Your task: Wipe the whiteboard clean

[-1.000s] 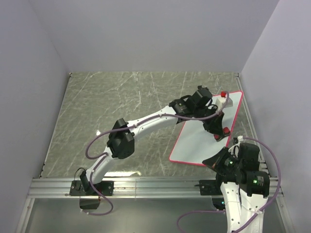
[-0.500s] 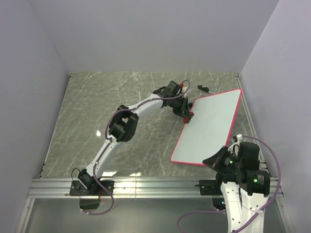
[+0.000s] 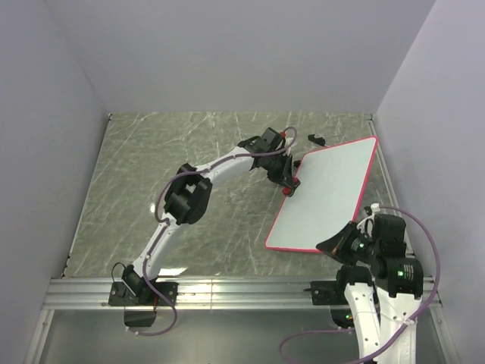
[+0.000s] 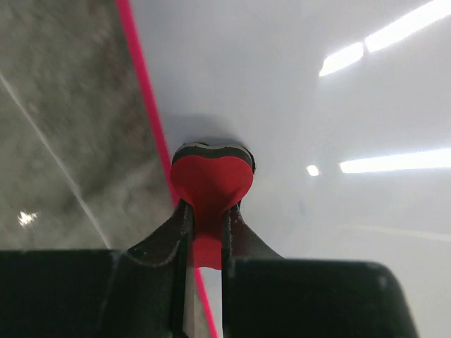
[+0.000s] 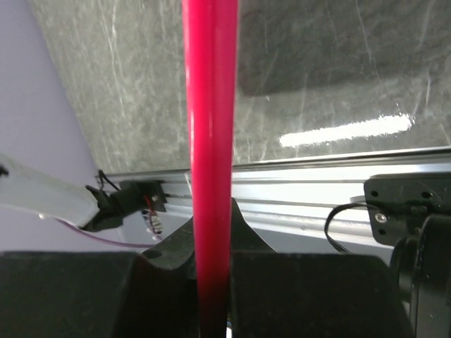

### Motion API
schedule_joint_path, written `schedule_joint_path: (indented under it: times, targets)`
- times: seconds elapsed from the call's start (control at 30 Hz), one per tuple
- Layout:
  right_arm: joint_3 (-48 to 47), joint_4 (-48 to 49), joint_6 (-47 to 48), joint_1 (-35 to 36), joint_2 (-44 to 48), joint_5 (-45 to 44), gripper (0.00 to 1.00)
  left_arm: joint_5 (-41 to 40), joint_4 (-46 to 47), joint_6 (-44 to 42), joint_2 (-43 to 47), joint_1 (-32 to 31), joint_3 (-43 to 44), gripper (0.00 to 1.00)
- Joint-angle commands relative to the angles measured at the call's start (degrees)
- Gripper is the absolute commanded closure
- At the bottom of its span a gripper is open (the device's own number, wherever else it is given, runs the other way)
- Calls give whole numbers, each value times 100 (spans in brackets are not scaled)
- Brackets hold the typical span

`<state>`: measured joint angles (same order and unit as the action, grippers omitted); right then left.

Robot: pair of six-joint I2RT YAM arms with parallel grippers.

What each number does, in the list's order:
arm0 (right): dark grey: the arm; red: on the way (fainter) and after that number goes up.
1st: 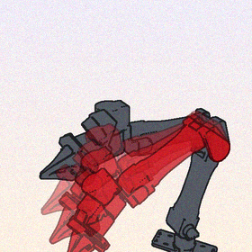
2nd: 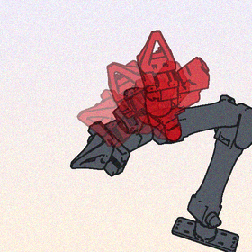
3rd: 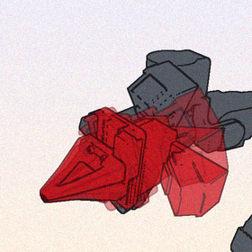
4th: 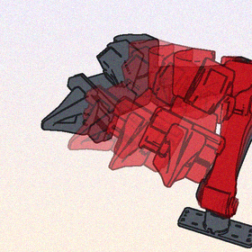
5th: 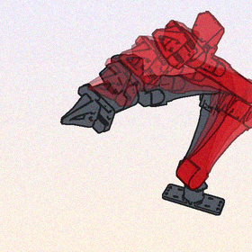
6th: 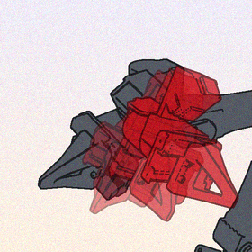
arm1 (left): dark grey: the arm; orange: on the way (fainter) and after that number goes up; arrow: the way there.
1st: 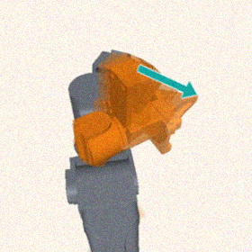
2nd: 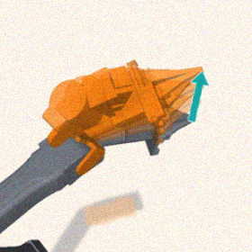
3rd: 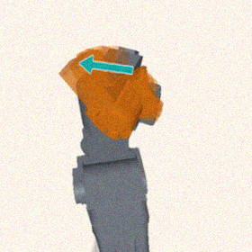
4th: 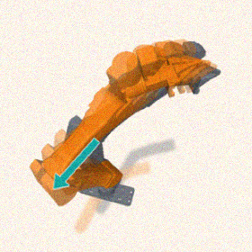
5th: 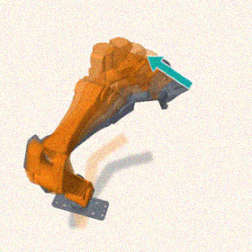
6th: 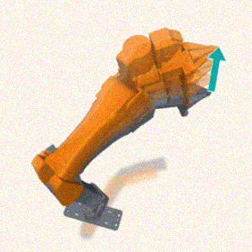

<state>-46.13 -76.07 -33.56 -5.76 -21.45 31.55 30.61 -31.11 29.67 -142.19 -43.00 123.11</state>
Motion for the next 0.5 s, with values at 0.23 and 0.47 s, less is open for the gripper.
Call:
schedule_joint_path:
  times: [0.23,0.47]
  targets:
    - [-1257,1332,42,66,-658,-289,100,-389,342,188,2493,740,-1165,100]
    - [-2225,1296,69,66,-913,-1782,100,-846,141,-66,3223,1364,-2271,100]
